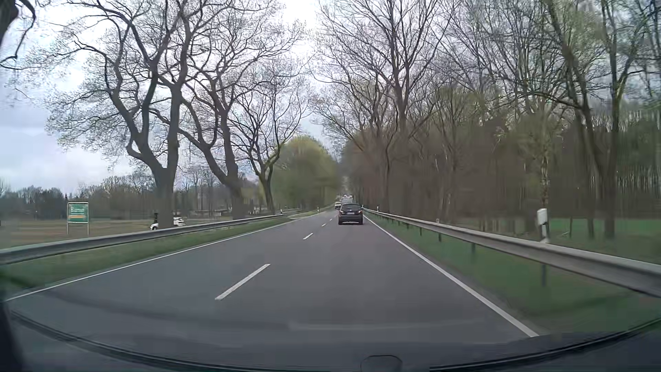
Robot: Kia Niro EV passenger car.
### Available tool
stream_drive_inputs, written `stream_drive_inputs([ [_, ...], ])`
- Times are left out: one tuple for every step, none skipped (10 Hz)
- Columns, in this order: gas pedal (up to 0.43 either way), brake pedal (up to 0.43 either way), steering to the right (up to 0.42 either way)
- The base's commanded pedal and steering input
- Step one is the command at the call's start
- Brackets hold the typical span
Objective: Follow the waypoints while adhering to traffic rules and regulations
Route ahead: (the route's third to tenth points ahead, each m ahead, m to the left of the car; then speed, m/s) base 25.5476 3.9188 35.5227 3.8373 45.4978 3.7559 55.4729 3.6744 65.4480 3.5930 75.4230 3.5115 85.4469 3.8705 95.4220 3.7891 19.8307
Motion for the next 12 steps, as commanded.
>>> stream_drive_inputs([
  [0.098, 0.0, -0.003],
  [0.098, 0.0, -0.003],
  [0.098, 0.0, -0.003],
  [0.098, 0.0, -0.003],
  [0.098, 0.0, -0.002],
  [0.098, 0.0, -0.002],
  [0.098, 0.0, -0.002],
  [0.098, 0.0, -0.002],
  [0.098, 0.0, -0.001],
  [0.098, 0.0, -0.001],
  [0.098, 0.0, -0.001],
  [0.098, 0.0, -0.001],
])
